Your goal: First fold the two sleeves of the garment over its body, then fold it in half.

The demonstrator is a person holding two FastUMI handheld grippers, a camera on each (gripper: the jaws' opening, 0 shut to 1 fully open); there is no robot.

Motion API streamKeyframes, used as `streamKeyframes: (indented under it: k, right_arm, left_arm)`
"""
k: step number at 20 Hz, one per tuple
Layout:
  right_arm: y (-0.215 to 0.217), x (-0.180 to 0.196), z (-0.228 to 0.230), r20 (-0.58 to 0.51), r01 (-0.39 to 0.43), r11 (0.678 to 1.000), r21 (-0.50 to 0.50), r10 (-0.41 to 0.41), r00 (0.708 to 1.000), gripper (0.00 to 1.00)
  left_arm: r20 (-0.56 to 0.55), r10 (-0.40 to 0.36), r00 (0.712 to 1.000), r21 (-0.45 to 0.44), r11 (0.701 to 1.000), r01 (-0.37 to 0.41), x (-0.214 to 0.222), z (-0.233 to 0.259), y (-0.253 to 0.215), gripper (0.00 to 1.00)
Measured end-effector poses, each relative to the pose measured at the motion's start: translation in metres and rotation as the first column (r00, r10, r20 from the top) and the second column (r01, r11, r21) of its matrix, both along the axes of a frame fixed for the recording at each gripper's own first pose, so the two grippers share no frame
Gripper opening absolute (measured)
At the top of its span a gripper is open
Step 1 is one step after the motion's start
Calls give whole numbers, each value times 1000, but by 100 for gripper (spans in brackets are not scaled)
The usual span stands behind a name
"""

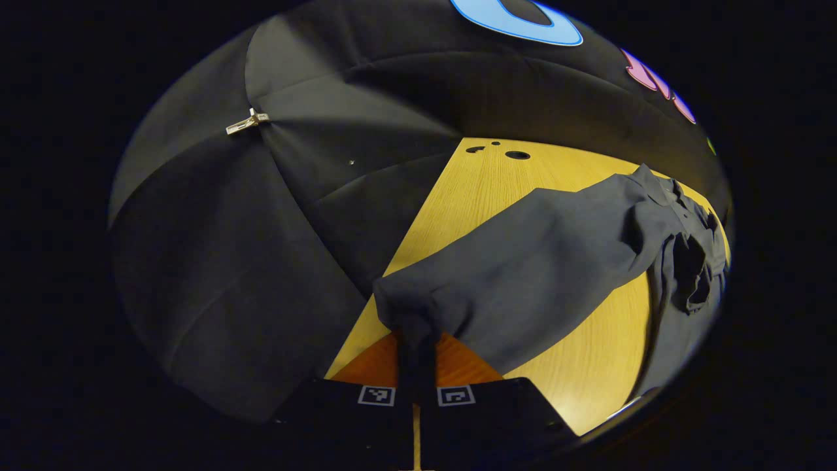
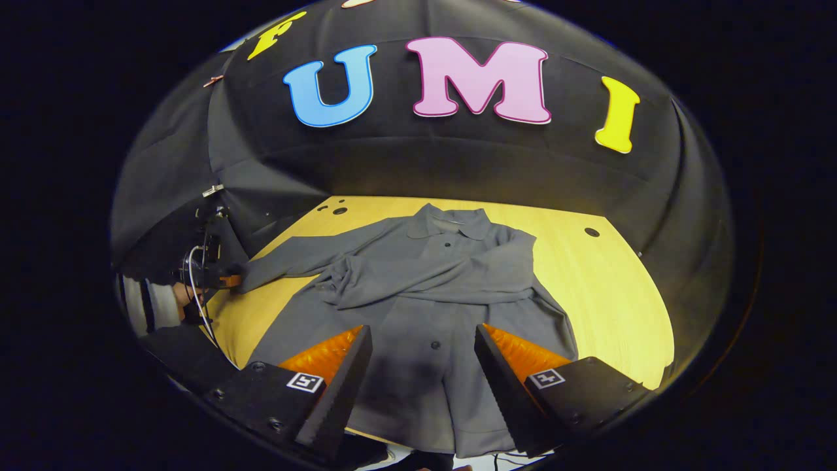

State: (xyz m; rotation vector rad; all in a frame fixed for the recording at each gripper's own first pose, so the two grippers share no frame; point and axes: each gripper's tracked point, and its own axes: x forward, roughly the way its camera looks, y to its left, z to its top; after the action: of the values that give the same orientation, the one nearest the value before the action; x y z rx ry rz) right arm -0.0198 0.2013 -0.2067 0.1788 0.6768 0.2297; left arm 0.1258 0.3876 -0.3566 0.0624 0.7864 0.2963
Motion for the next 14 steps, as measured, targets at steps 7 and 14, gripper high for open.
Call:
streamKeyframes:
  k: [7,14]
  right_arm:
    - [-65,-9,-19,-14,67,998,18,-67,998,98]
    - [-135,-6,-40,-29,125,992,34,-124,992,98]
  left_arm:
    - [203,-50,978,-19,998,55,31,99,-74,8]
    - [320,-214,923,-39,970,238,64,179,-223,7]
